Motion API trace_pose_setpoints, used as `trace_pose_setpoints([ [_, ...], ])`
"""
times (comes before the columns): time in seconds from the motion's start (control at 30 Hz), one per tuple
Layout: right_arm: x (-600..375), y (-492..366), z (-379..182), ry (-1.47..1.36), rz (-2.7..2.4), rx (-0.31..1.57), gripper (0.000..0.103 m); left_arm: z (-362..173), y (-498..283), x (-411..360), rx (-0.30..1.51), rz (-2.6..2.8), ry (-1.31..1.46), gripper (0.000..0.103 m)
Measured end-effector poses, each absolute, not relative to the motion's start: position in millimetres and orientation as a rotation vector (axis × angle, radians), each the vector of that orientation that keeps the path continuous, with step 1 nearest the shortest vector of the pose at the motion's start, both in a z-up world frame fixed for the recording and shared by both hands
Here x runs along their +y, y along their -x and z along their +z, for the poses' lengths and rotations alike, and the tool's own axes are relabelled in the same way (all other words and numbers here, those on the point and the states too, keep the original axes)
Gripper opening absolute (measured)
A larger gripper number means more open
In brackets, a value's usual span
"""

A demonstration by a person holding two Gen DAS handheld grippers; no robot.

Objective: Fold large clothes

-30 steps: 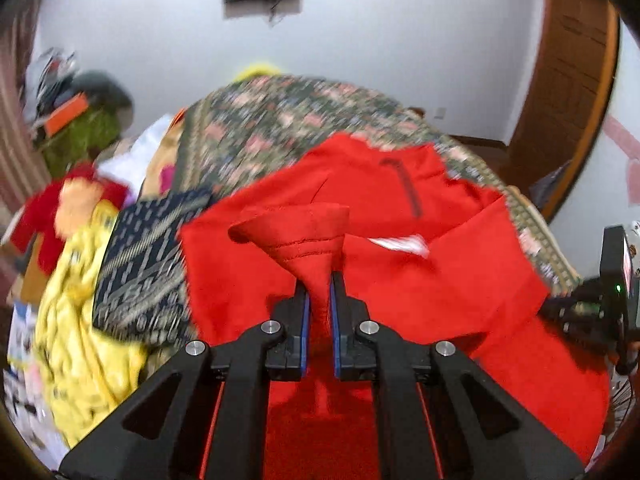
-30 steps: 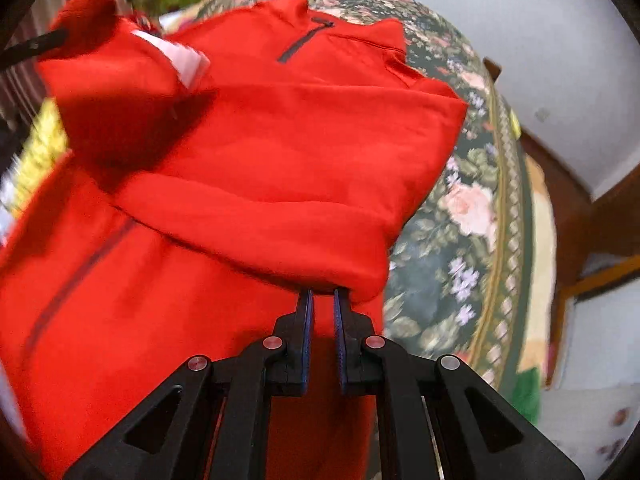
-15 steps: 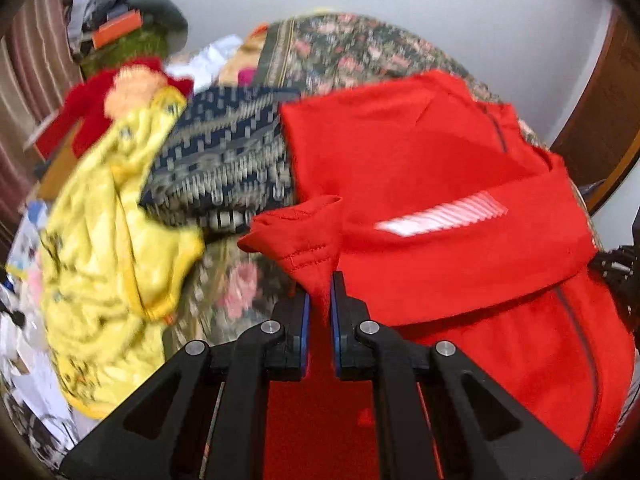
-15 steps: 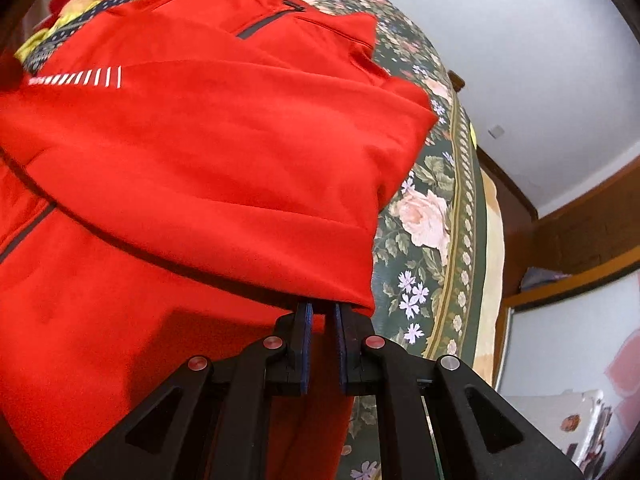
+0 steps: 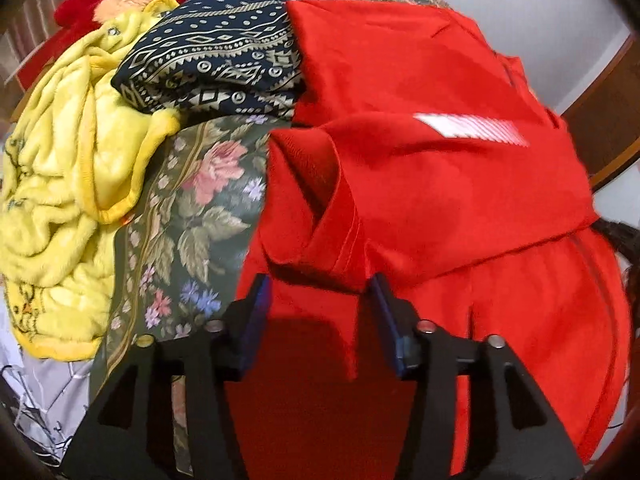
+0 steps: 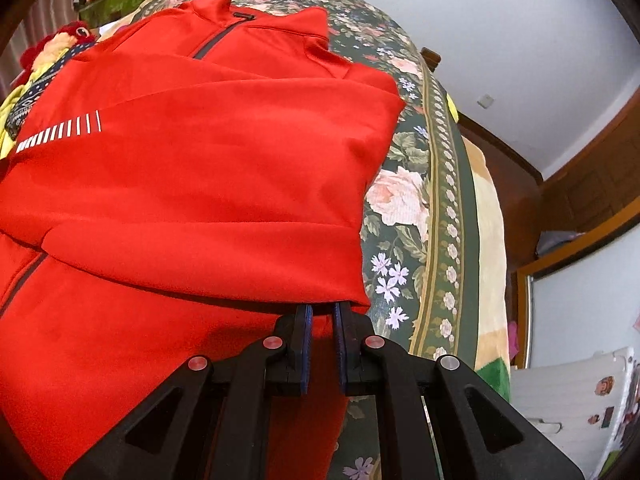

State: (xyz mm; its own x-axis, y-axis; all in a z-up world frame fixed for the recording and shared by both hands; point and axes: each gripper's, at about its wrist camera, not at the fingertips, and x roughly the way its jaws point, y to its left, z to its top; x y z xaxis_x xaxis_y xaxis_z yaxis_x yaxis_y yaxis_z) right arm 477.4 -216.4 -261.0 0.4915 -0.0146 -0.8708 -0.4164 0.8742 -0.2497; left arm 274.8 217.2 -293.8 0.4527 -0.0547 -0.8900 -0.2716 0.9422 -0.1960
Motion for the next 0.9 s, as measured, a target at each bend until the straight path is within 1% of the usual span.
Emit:
trace_pose_setpoints([
  [0.1, -217.7, -477.2, -261.1, 0.486, 0.223, 1.026, 0.006, -297.7, -271.3, 206.7, 1.097, 0.157, 0.240, 0.058],
  [0.17, -224.0, -475.7, -260.9, 0.517, 0.174, 1.020, 0.006, -299.5, -270.6, 204.3, 1.102, 0.171, 0.229, 0.059],
  [0.2, -228.6, -475.6, -261.1, 0.531, 0.145, 1.016, 0.015, -300.7, -271.1, 204.1, 1.108, 0.176, 0.235, 0.060],
  [0.23, -236.6, -476.1, -259.4, 0.539, 0.105, 0.995, 0.029, -301.8, -271.6, 204.4, 1.111, 0.180, 0.238, 0.060],
  [0.27, -245.4, -475.8, -256.3, 0.548, 0.049, 0.960, 0.072, -302.7, -272.4, 204.4, 1.112, 0.182, 0.238, 0.061],
  [0.3, -253.0, -476.8, -253.2, 0.545, 0.020, 0.931, 0.087, -303.7, -272.5, 204.0, 1.113, 0.184, 0.233, 0.062],
  [0.43, -274.6, -474.7, -240.7, 0.401, 0.101, 0.994, 0.087, -302.1, -273.4, 201.8, 1.111, 0.198, 0.212, 0.062],
  [0.57, -264.4, -456.3, -222.2, 0.433, 0.150, 0.929, 0.087, -287.1, -276.1, 195.6, 1.113, 0.197, 0.164, 0.062],
  [0.77, -241.2, -447.6, -192.4, 0.386, 0.258, 0.873, 0.087, -224.9, -281.2, 179.1, 0.974, 0.168, 0.074, 0.062],
  [0.9, -226.5, -457.2, -166.8, 0.315, 0.316, 0.833, 0.088, -182.7, -307.5, 172.6, 0.886, 0.135, 0.026, 0.062],
])
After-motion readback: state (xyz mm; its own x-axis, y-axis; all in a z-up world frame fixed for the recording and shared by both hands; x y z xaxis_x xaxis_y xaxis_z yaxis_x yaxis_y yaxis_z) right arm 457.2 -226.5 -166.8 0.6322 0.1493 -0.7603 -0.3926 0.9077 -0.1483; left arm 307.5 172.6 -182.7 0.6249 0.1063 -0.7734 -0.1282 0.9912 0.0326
